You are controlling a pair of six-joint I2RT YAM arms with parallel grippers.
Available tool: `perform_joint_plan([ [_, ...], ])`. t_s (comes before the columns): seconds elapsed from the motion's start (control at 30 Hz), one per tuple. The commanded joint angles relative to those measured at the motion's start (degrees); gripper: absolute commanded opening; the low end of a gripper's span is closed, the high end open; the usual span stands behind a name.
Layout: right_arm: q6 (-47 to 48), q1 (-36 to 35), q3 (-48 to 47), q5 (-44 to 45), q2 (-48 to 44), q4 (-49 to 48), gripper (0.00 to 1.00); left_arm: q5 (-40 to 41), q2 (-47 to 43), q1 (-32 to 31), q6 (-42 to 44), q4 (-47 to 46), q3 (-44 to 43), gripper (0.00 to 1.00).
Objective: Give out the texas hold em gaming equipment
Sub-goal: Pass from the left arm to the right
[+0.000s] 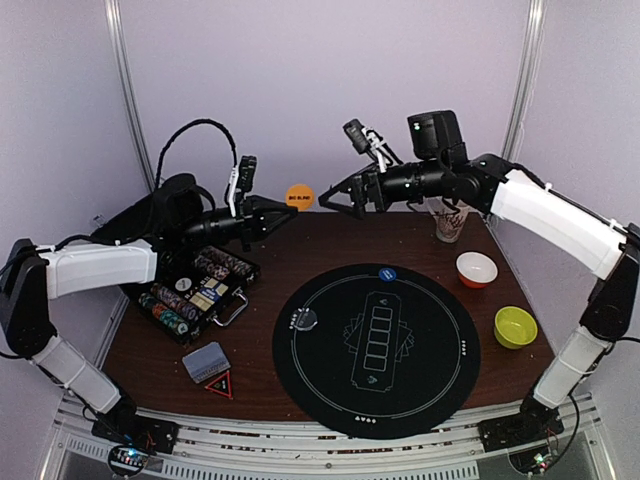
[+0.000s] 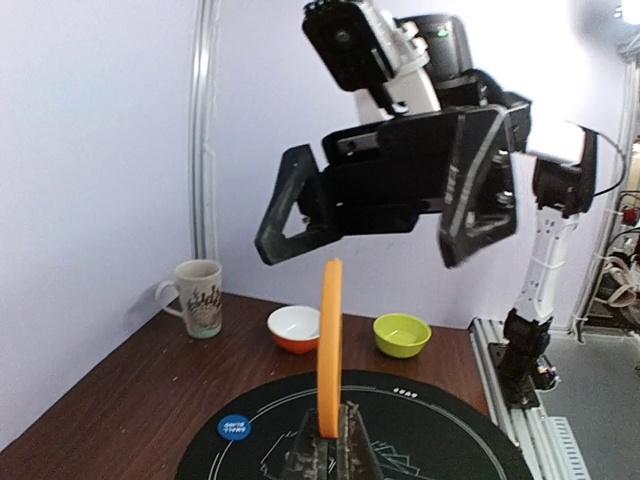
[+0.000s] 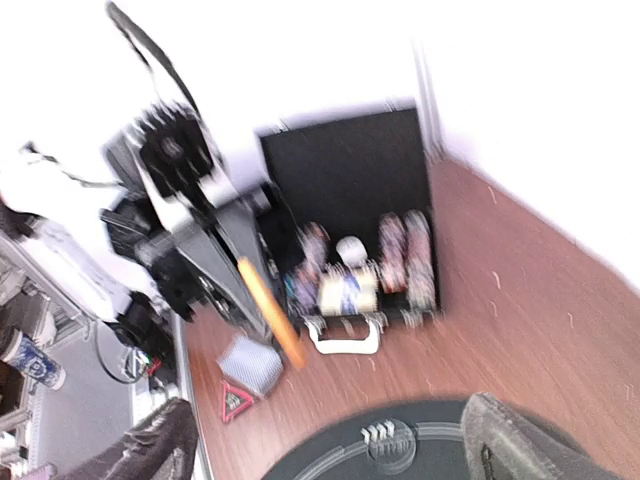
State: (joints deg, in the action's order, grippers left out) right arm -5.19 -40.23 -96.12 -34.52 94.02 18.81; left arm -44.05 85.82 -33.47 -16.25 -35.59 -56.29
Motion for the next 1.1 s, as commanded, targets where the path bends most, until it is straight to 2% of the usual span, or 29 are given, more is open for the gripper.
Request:
perform_joint_plan([
  [0.0, -8.81, 0.97, 7.65, -10.62, -1.31, -22.9, 0.87, -9.04, -1.42, -0.17, -8.56, -15.74, 2.63, 0.0],
  [0.07, -9.91, 0.75, 6.85, -9.88, -0.9, -22.57, 0.76, -9.23, -1.77, -0.17, -8.53, -15.32, 2.41, 0.0],
  [0.1, -10.0, 0.42, 6.06, -9.71, -0.53, -22.08, 0.74, -9.66, -1.75, -0.15, -8.58, -14.97, 2.11, 0.0],
  [0.27, -8.1, -2.01, 2.58, -9.82, 1.63, -19.35, 0.74, -10.99, -0.93, -0.29, -10.8, -15.96, 1.53, 0.0],
  [0.43, -8.37, -2.66, 3.21, -10.88, 1.79, -20.11, 0.7, -10.23, -1.22, -0.33, -10.93, -15.83, 1.99, 0.0],
  [0.5, -8.08, -2.67, 2.82, -11.31, 1.87, -19.09, 0.72, -10.26, -1.55, -0.39, -10.7, -15.9, 2.27, 0.0],
  [0.6, -5.04, -2.67, 2.17, -9.89, 0.71, -16.06, 0.73, -9.7, -2.41, -0.35, -9.88, -15.56, 3.11, 0.0],
  [0.63, -4.32, -2.68, 2.1, -9.03, 0.33, -15.7, 0.71, -9.33, -2.57, -0.34, -9.64, -15.29, 3.28, 0.0],
  [0.77, -4.67, -2.87, 0.81, -9.89, 1.67, -15.33, 0.52, -9.23, -2.16, -0.41, -8.54, -13.07, 2.33, 0.0],
  [0.93, -4.03, -4.35, -1.56, -10.59, 4.79, -13.03, 0.41, -8.72, -1.68, -0.42, -8.73, -13.38, 2.07, 0.0],
  [1.0, -4.06, -4.54, -1.36, -11.02, 4.82, -13.35, 0.27, -9.09, -1.26, -0.3, -8.86, -13.24, 1.84, 0.0],
  [1.03, -4.45, -4.56, -0.69, -11.05, 4.67, -14.09, 0.11, -9.19, -1.19, -0.35, -8.88, -13.19, 1.81, 0.0],
  [1.07, -4.67, -4.59, -0.03, -10.61, 4.37, -14.53, 0.0, -9.13, -1.18, -0.38, -8.91, -13.25, 1.99, 0.0],
])
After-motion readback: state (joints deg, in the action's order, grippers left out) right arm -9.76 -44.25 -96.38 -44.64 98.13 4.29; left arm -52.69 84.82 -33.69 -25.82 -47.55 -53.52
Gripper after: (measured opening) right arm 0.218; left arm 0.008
